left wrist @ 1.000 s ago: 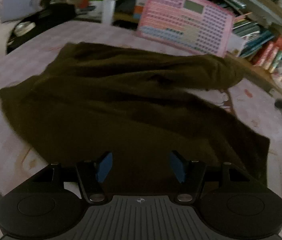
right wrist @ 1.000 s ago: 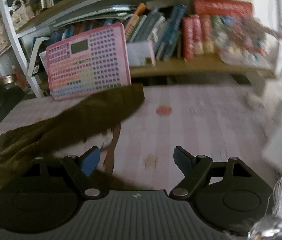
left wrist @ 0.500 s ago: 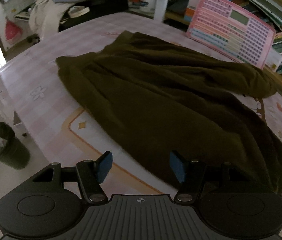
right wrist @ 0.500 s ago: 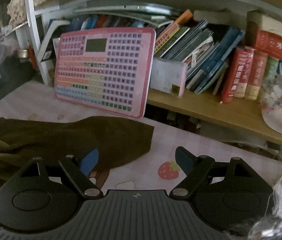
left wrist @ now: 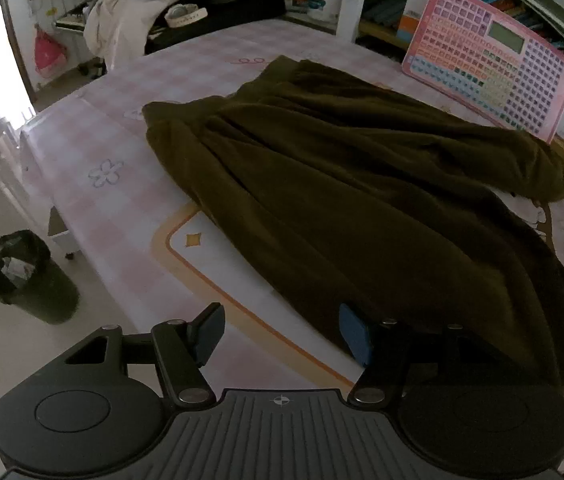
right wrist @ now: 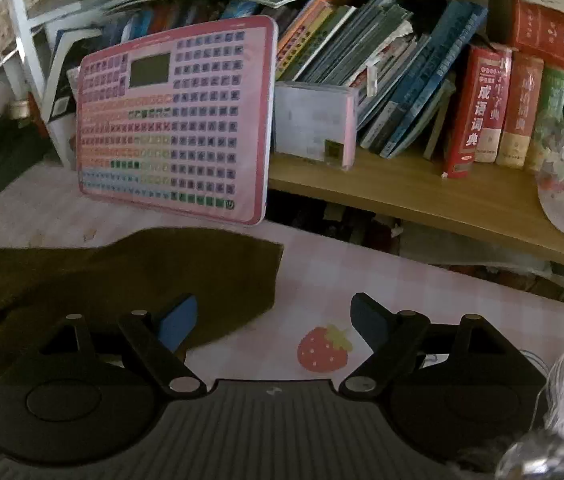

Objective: Fold clothes

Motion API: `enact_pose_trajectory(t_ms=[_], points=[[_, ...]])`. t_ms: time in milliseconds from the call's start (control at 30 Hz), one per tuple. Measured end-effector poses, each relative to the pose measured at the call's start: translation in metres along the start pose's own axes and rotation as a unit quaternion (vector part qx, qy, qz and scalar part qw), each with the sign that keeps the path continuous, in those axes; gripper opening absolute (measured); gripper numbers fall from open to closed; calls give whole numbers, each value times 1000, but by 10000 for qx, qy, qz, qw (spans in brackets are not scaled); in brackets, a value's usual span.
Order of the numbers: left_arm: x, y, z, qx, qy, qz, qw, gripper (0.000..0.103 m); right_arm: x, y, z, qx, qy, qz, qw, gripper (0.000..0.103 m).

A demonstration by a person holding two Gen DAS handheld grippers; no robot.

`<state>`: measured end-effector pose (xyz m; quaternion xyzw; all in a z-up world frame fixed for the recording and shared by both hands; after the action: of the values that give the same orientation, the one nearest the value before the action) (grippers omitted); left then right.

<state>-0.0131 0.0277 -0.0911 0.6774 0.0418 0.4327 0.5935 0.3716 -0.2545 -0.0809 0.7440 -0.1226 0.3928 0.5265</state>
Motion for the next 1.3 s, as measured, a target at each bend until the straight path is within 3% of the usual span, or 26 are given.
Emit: enact_pose_trajectory(t_ms=[267, 467, 533, 600, 633, 733, 800, 867, 900, 933, 1000, 1067, 1167, 1233, 1300], points=[[5, -6, -4, 114, 62, -52, 9999, 65, 9, -28, -8, 243, -155, -27, 9996, 83], [8, -10, 0, 93, 59, -101, 9999, 65, 14, -56, -4, 399, -836, 60, 9957, 82], [8, -12, 4, 52, 23, -123, 9999, 65, 14, -58, -8, 613, -937, 46, 9937, 70], [8, -14, 8, 10, -15, -144, 9999, 65, 14, -55, -14, 871, -990, 16, 9913, 16], [8, -15, 10, -10, -42, -161, 9999, 65, 17, -44, -19, 1064, -970, 29, 9896, 7], [7, -19, 17, -70, -129, -219, 9997, 65, 24, -8, -34, 1678, -898, 88, 9817, 4], [6, -21, 21, -110, -188, -258, 9994, 65, 36, 41, -54, 2648, -784, 403, 9603, 3], [5, -24, 25, -151, -246, -297, 9991, 65, 49, 97, -73, 3649, -692, 913, 9240, 3], [5, -25, 27, -171, -275, -316, 9990, 65, 56, 124, -79, 4046, -664, 1195, 9042, 3], [5, -24, 29, -186, -310, -306, 9989, 65, 63, 140, -81, 4179, -708, 1422, 8945, 3], [5, -22, 29, -188, -331, -271, 9989, 65, 79, 151, -77, 3974, -891, 1794, 8955, 3], [5, -20, 24, -148, -262, -250, 9992, 65, 85, 122, -62, 3143, -1057, 1805, 9260, 3], [5, -17, 17, -88, -158, -219, 9996, 65, 91, 79, -36, 1852, -1261, 1752, 9587, 4], [5, -16, 13, -49, -89, -198, 9998, 65, 77, 33, -16, 1039, -1171, 1238, 9799, 8], [5, -14, 8, -9, -20, -177, 9998, 65, 61, 9, 2, 429, -1217, 840, 9881, 50]])
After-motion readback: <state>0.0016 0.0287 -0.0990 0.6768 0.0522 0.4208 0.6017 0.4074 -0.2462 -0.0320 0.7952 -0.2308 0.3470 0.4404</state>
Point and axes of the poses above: each gripper's, at about its wrist camera, not at the fingertips, and y roughly against the way its jaws point, z to its right, x to its top, the point moved 10 cm from there along -y, roughly the way its jaws point
